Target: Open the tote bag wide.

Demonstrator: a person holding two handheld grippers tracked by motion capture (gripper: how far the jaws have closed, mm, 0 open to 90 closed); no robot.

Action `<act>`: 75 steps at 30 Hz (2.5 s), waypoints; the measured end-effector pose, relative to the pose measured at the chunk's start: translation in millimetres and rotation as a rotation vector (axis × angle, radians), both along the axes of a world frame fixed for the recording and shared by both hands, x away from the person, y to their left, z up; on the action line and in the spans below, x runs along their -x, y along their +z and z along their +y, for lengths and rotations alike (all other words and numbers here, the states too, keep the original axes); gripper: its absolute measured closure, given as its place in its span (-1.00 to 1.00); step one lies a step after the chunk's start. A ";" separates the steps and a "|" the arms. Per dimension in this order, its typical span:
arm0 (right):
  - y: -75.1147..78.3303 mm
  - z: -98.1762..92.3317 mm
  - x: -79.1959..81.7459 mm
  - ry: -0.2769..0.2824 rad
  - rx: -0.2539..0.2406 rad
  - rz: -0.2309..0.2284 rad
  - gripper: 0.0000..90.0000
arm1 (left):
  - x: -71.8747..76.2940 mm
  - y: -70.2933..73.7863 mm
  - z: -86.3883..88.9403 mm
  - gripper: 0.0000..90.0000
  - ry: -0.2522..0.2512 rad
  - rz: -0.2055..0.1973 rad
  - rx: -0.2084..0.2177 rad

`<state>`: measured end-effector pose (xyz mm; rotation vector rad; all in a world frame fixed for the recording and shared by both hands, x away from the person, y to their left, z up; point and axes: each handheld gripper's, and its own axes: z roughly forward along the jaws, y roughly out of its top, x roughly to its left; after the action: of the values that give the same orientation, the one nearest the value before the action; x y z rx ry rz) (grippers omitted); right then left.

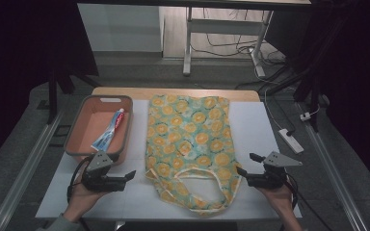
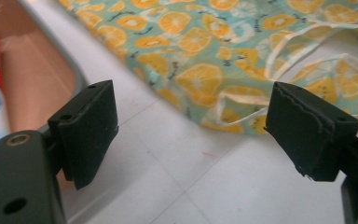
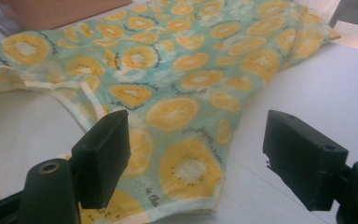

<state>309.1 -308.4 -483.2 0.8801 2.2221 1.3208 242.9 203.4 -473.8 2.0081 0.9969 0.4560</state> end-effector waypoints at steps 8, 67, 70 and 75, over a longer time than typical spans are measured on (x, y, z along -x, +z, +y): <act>1.1 4.7 0.4 0.007 0.004 -0.006 -0.49 | -5.0 5.6 -12.6 -0.61 -0.053 -0.009 -0.020; -9.5 9.7 1.0 0.020 0.046 0.010 -0.47 | -31.3 -19.6 -137.3 0.97 -0.484 0.159 -0.269; -9.5 9.4 1.2 0.019 0.048 0.010 -0.47 | -29.6 -14.5 -132.3 0.97 -0.481 0.140 -0.235; -7.7 8.6 2.7 0.016 0.037 0.004 -0.47 | -25.4 7.8 -117.4 0.98 -0.479 0.093 -0.120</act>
<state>306.4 -299.7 -490.9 0.8541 2.2532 1.2818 268.3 86.0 -466.0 2.3018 0.5194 0.1651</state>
